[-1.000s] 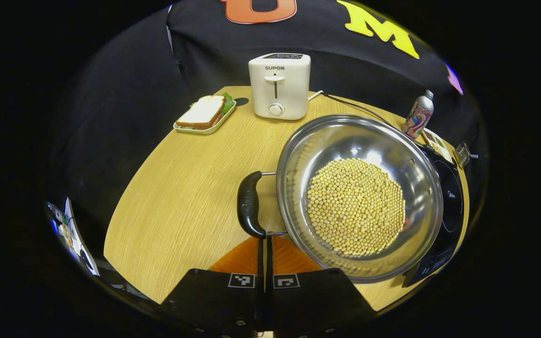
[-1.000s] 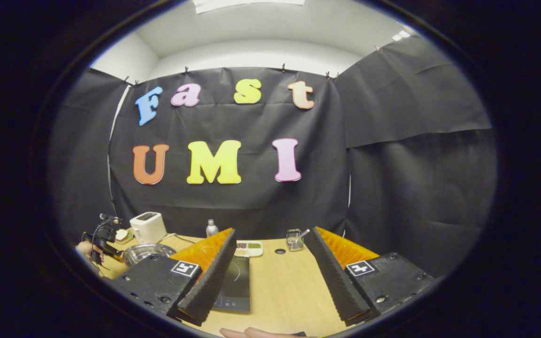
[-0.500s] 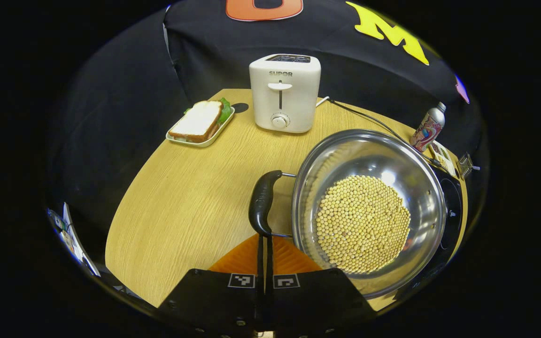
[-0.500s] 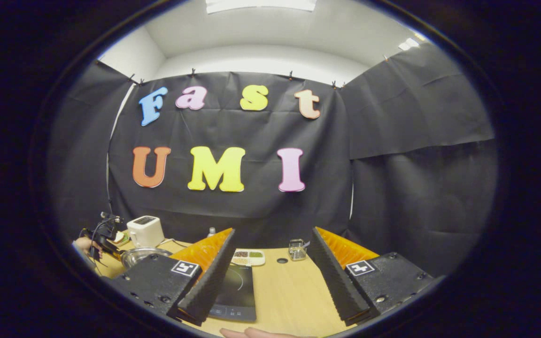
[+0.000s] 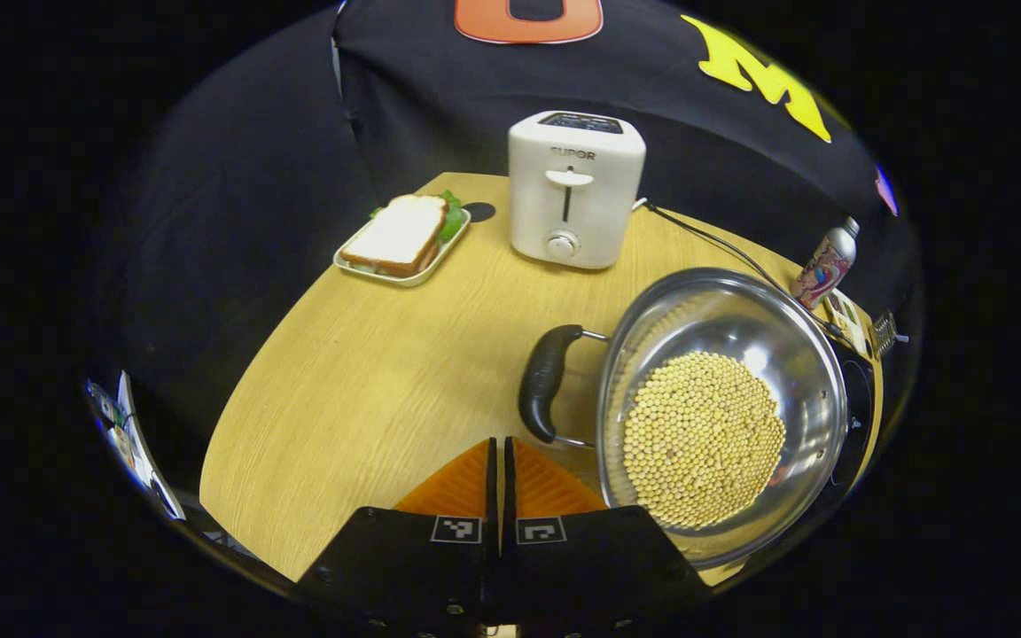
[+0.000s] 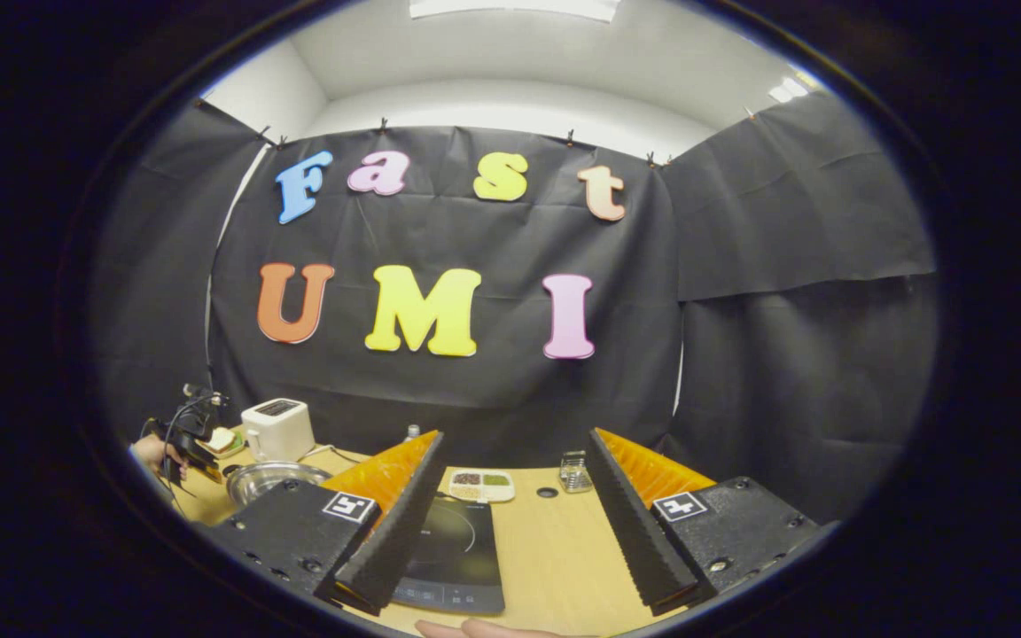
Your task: First push the handle of the pot to place it horizontally, then grasp the pot with both hands and set it on the induction cooktop.
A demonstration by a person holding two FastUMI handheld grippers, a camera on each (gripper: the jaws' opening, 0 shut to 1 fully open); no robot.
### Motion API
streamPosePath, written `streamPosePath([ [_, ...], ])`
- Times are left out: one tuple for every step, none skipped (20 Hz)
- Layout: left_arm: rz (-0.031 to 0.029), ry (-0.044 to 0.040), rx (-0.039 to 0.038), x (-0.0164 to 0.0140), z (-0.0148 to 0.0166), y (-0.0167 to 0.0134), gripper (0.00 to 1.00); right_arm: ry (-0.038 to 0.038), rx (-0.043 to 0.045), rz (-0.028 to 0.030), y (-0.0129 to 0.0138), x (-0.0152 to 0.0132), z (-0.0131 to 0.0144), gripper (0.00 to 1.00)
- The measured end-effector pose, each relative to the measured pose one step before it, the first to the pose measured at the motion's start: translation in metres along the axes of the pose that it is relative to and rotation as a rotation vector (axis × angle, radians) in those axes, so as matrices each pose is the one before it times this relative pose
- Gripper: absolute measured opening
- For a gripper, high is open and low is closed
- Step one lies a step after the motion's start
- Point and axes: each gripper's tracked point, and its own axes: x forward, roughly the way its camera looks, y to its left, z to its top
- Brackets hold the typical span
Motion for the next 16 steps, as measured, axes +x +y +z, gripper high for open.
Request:
streamPosePath([
  [-0.02224,0.00442,-0.01864,-0.00571,-0.00173,0.00055,0.00,0.00779,-0.00353,0.00498,0.00520,0.00297,-0.00328,0.99],
  [-0.02857,-0.01209,-0.02043,-0.00591,-0.00001,-0.00047,0.00,0.00837,-0.00239,0.00264,0.00470,0.00398,-0.00489,0.96],
  [-0.02356,-0.01951,-0.01756,-0.00698,0.00162,-0.00040,0.05,0.01287,-0.00061,0.00553,0.00535,0.00435,-0.00494,0.96],
  [-0.01427,-0.01806,-0.01113,-0.00751,0.00353,0.00162,0.11,0.01373,0.00270,0.00849,0.00643,0.00324,-0.00549,0.96],
  [-0.00544,-0.01515,-0.00206,-0.00758,0.00312,0.00174,0.33,0.01241,0.00402,0.00674,0.00622,0.00366,-0.00373,0.96],
  [-0.01385,-0.00235,-0.00275,-0.01115,0.00039,-0.00011,0.28,0.01112,0.00264,0.00764,0.00503,0.00373,-0.00427,0.99],
  [-0.01795,-0.01157,0.00299,0.00169,-0.00158,-0.00395,0.53,0.00760,0.00192,0.00638,0.00558,0.00376,-0.00268,0.97],
  [-0.00525,-0.02017,0.01178,-0.00509,0.00030,-0.00122,0.74,0.00830,-0.00118,0.00273,0.00454,0.00403,-0.00396,0.96],
  [-0.00380,-0.02274,0.01569,-0.00477,0.00266,-0.00137,0.51,0.00859,-0.00332,0.00198,0.00350,0.00375,-0.00316,0.96],
  [0.00657,-0.01152,0.01014,-0.00591,0.00208,0.00148,0.73,0.01036,-0.00408,0.00190,0.00453,0.00365,-0.00448,0.96],
  [0.00396,-0.01251,0.00470,-0.00508,0.00157,-0.00220,0.86,0.00983,-0.00361,0.00348,0.00493,0.00404,-0.00357,0.96],
  [-0.00843,-0.01991,0.01054,-0.00525,0.00408,-0.00406,0.77,0.01079,-0.00307,0.00386,0.00515,0.00408,-0.00362,0.96],
  [-0.00673,-0.02611,0.01581,-0.00310,0.00556,-0.00249,0.94,0.01066,-0.00018,0.00354,0.00471,0.00460,-0.00336,0.96],
  [-0.00509,-0.02752,0.01682,-0.00245,0.00482,-0.00297,0.95,0.01269,-0.00081,0.00622,0.00530,0.00531,-0.00533,0.96],
  [-0.00511,-0.03734,0.01930,-0.00332,0.00750,-0.00294,0.98,0.01364,-0.00140,0.00480,0.00612,0.00540,-0.00482,0.96],
  [-0.00561,-0.02759,0.01214,-0.00299,0.00419,-0.00315,0.98,0.01430,-0.00263,0.00687,0.00638,0.00536,-0.00648,0.97],
])
